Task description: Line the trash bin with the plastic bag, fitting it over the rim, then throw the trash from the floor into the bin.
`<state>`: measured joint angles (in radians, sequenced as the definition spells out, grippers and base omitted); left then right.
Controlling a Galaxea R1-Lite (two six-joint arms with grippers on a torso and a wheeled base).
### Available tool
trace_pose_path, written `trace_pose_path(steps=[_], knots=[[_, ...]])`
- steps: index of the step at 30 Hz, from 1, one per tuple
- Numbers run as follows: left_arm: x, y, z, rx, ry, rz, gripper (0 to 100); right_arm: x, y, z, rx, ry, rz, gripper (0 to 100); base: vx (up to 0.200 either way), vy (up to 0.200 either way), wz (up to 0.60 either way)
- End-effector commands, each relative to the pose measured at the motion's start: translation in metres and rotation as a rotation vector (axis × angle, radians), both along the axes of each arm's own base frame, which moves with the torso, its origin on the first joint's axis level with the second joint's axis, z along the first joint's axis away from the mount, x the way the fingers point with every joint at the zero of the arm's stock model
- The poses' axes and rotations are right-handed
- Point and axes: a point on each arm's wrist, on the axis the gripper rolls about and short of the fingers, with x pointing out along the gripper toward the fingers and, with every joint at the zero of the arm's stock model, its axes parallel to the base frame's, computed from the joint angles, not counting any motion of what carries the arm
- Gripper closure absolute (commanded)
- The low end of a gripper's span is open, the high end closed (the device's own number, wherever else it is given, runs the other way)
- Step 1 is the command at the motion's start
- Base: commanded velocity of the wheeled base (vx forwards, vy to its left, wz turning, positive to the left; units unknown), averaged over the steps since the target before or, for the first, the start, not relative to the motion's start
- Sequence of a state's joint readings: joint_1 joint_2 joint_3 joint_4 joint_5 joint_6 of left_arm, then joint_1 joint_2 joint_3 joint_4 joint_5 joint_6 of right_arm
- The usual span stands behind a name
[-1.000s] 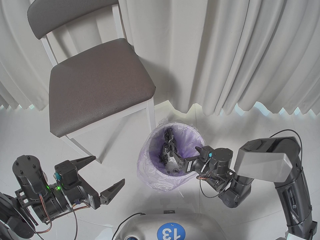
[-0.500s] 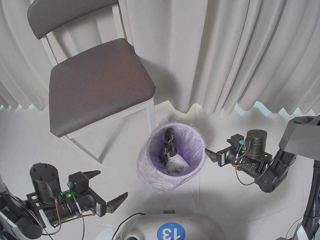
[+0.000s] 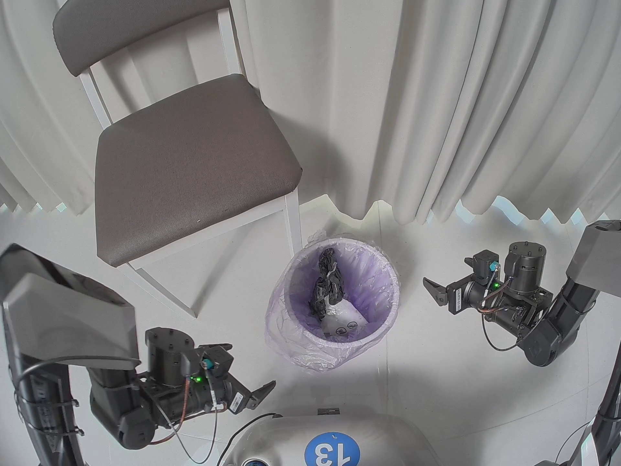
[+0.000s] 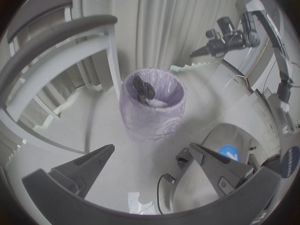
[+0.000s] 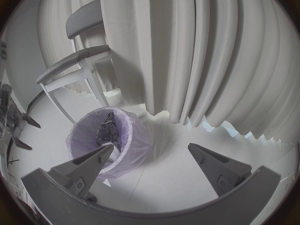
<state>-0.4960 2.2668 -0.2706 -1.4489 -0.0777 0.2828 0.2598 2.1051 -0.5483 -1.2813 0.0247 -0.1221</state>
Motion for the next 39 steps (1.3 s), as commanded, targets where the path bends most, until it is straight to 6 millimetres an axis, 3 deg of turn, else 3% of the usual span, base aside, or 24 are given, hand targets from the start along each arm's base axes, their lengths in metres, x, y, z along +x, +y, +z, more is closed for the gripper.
trace_pose_path(steps=[1,12,20,21,27,39], knots=[[0.047,-0.023,-0.064,0.029,-0.015,-0.016,0,0.001,-0.010,0.004,-0.002,-0.022,-0.012,0,0.000,0.000,0.00],[0.087,-0.044,-0.065,0.023,-0.029,-0.002,0,0.002,-0.012,0.004,0.005,-0.029,-0.003,0,0.000,0.000,0.00],[0.105,-0.051,-0.060,0.024,-0.039,0.010,0,0.003,-0.013,0.004,0.007,-0.031,-0.007,0,0.000,0.000,0.00],[0.107,-0.052,-0.060,0.028,-0.031,0.011,100,0.003,-0.013,0.004,0.008,-0.031,-0.007,0,0.000,0.000,0.00],[0.115,-0.049,-0.059,0.039,-0.027,0.037,100,0.004,-0.013,0.004,0.009,-0.042,-0.008,0,0.000,0.000,0.00],[0.166,-0.052,-0.054,0.013,0.025,0.016,100,0.007,-0.012,-0.004,0.006,-0.028,-0.007,0,0.000,0.000,0.00]])
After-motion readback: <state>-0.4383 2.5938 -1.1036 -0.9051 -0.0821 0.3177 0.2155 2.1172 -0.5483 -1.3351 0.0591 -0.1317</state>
